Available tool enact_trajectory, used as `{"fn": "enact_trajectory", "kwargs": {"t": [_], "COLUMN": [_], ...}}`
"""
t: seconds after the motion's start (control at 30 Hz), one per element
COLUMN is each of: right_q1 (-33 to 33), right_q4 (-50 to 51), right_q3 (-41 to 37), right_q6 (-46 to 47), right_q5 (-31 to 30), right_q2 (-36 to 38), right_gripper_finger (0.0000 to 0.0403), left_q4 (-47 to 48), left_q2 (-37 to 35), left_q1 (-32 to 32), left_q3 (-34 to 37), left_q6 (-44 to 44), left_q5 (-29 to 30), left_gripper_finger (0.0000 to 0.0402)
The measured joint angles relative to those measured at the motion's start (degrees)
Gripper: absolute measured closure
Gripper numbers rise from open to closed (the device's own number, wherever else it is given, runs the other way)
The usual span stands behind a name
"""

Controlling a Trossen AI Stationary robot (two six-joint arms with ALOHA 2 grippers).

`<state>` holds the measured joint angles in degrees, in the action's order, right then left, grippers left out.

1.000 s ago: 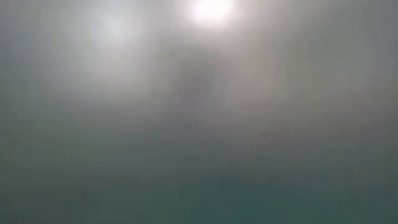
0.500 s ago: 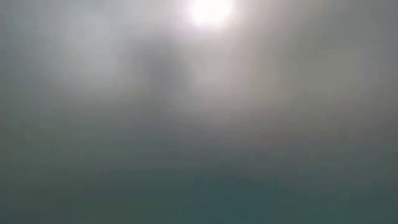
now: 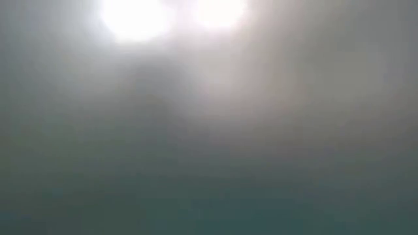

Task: Sort silverware by color (type)
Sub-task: Put the black spoon into the yellow bin

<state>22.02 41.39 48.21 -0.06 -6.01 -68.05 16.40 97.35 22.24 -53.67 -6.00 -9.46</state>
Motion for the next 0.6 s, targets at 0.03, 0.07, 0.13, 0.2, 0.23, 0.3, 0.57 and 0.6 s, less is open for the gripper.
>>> {"fn": "enact_trajectory", "kwargs": {"t": [0.03, 0.07, 0.13, 0.2, 0.23, 0.3, 0.57, 0.6], "right_q1": [0.0, 0.0, 0.0, 0.0, 0.0, 0.0, 0.0, 0.0], "right_q4": [0.0, 0.0, 0.0, -0.1, -0.1, 0.0, 0.0, 0.0], "right_q3": [0.0, 0.0, 0.0, 0.0, 0.0, 0.0, 0.0, 0.0], "right_q6": [0.0, 0.2, 0.7, 1.4, 1.6, 2.5, 3.5, 3.5], "right_q5": [0.0, 0.0, 0.0, 0.0, 0.0, 0.0, 0.0, 0.0], "right_q2": [0.0, 0.0, 0.0, 0.0, 0.0, 0.0, 0.0, 0.0], "right_gripper_finger": [0.0300, 0.0300, 0.0300, 0.0300, 0.0300, 0.0300, 0.0300, 0.0300], "left_q4": [-0.1, 0.0, -1.1, -3.1, -3.3, -3.6, -5.6, -5.7], "left_q2": [0.1, 0.1, 0.2, 0.5, 0.8, 2.0, 7.1, 7.3], "left_q1": [0.0, -0.2, -0.3, -0.3, -0.1, 0.0, 0.5, 0.5], "left_q3": [0.0, 0.1, 0.3, 0.4, 0.5, 0.6, -1.2, -1.6], "left_q6": [2.8, 5.8, 12.1, 17.2, 18.7, 20.3, 20.3, 20.2], "left_q5": [0.5, 1.6, 4.2, 5.1, 5.5, 7.7, 10.8, 10.9], "left_gripper_finger": [0.0295, 0.0286, 0.0272, 0.0262, 0.0260, 0.0258, 0.0276, 0.0278]}}
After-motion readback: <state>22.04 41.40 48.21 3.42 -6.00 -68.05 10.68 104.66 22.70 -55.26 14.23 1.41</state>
